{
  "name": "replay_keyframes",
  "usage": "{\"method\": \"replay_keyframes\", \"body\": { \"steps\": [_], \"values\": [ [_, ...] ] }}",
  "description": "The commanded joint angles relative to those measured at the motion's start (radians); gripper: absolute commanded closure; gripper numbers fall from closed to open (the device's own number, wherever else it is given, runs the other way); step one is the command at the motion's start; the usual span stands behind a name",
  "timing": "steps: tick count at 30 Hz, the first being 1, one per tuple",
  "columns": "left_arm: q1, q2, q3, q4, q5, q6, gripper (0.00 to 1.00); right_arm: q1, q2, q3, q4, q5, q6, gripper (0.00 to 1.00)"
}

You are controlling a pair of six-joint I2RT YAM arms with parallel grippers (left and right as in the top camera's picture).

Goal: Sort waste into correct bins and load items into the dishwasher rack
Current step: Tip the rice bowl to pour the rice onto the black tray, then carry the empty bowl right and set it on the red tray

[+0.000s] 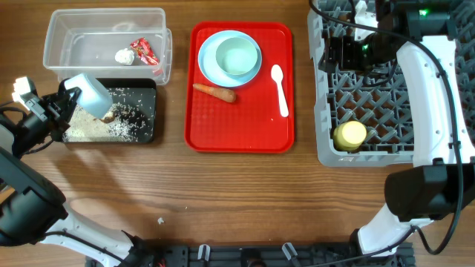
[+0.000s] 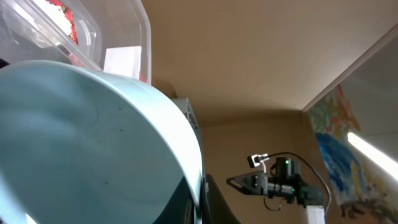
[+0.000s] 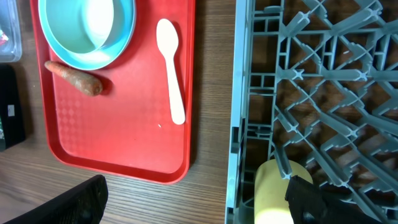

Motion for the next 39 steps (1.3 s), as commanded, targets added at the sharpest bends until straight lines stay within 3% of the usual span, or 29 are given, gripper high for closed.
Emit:
{"method": "replay_keyframes", "body": {
  "steps": [1, 7, 11, 15, 19, 23, 26, 31, 39],
  "values": [
    [0.006, 0.004, -0.005, -0.005, 0.036, -0.019, 0.96, 0.007, -0.016, 0.014, -0.001, 0.010, -0.018, 0.06],
    [-0.021, -0.039, -0.005, -0.030, 0.035, -0.008, 0.96, 0.007, -0.016, 0.014, 0.004, 0.010, -0.018, 0.07],
    [-0.132, -0.153, 0.022, -0.024, -0.012, 0.032, 0.96, 0.007, -0.016, 0.014, 0.006, 0.009, -0.016, 0.07],
    [-0.351, -0.294, 0.087, -0.015, -0.251, 0.006, 0.96, 0.007, -0.016, 0.014, 0.005, 0.010, -0.009, 0.07],
    [-0.631, -0.369, 0.093, 0.076, -0.652, -0.166, 0.96, 0.007, -0.016, 0.014, 0.006, 0.010, -0.009, 0.06],
    [-0.945, -0.331, 0.093, 0.114, -1.065, -0.277, 0.96, 0.007, -0.016, 0.014, 0.010, 0.010, -0.010, 0.06],
    [-1.118, -0.259, 0.093, 0.132, -1.232, -0.316, 0.96, 0.007, -0.016, 0.014, 0.009, 0.010, -0.014, 0.07],
    [-1.291, -0.132, 0.093, 0.171, -1.331, -0.341, 0.96, 0.007, -0.016, 0.014, 0.009, 0.010, -0.021, 0.06],
    [-1.403, -0.041, 0.093, 0.200, -1.362, -0.341, 0.96, 0.007, -0.016, 0.014, 0.008, 0.010, -0.031, 0.06]
  ]
}}
